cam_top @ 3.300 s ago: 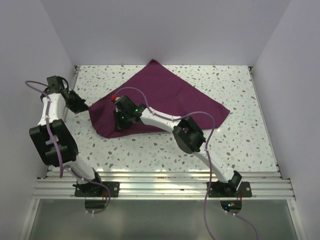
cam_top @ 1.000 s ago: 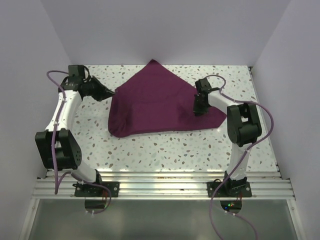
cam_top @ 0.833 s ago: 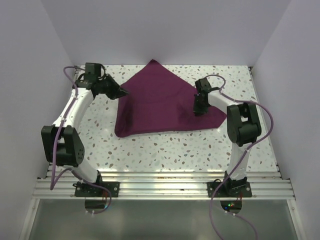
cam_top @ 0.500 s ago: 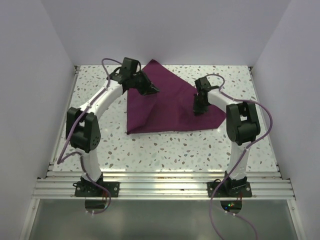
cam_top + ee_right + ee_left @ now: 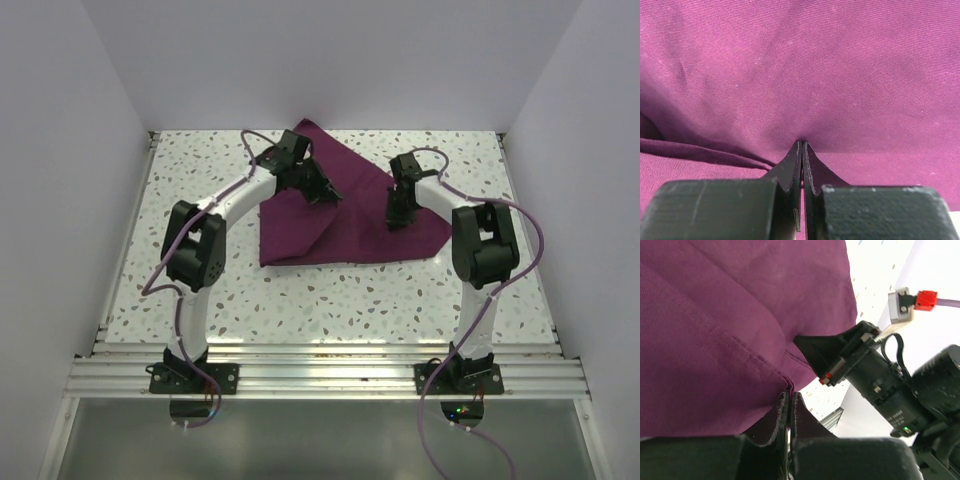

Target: Prepare the surgical pack

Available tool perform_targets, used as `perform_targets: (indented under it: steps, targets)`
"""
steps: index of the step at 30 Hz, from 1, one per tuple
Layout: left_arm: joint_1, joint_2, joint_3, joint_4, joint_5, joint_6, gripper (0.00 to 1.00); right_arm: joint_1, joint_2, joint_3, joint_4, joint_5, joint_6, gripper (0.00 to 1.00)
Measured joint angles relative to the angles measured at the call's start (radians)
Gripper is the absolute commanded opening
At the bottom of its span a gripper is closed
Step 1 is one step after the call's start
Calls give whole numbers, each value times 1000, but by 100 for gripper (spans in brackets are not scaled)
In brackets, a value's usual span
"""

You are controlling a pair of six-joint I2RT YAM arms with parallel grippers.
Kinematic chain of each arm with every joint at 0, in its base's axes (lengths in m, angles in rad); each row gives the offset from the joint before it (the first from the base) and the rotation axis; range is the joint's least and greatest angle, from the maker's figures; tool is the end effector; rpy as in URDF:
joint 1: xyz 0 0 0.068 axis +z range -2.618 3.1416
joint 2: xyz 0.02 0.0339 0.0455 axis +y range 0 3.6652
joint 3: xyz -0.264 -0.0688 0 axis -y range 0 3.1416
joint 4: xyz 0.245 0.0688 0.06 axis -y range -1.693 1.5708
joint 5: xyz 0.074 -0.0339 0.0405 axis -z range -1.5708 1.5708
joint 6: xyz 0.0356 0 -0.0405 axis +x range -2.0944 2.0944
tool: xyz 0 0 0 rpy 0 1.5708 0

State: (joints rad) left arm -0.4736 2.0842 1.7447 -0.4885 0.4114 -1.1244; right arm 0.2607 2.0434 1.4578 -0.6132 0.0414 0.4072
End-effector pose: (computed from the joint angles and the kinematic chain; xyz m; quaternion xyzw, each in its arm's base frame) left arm 0.4142 -0.2283 0.2399 -0.2214 0.8880 -0.3873 0.1114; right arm 0.4036 0.1061 0.1611 0.0757 0.9796 0.0414 0.1813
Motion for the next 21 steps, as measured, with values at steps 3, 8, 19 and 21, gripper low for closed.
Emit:
perform_targets:
  steps: [3,8,19,21]
  targets:
    - [1,24,0,14,0,-2,0,0,7,11,-8,-5,0,0]
    - [1,89,14,27,2,-2,0,1,19,30,-26,-8,0,0]
    - [0,190,53,58,23,-10,2,5,28,45,-40,-8,-1,0]
    - [1,192,54,62,28,-10,10,7,31,50,-44,-8,-1,0]
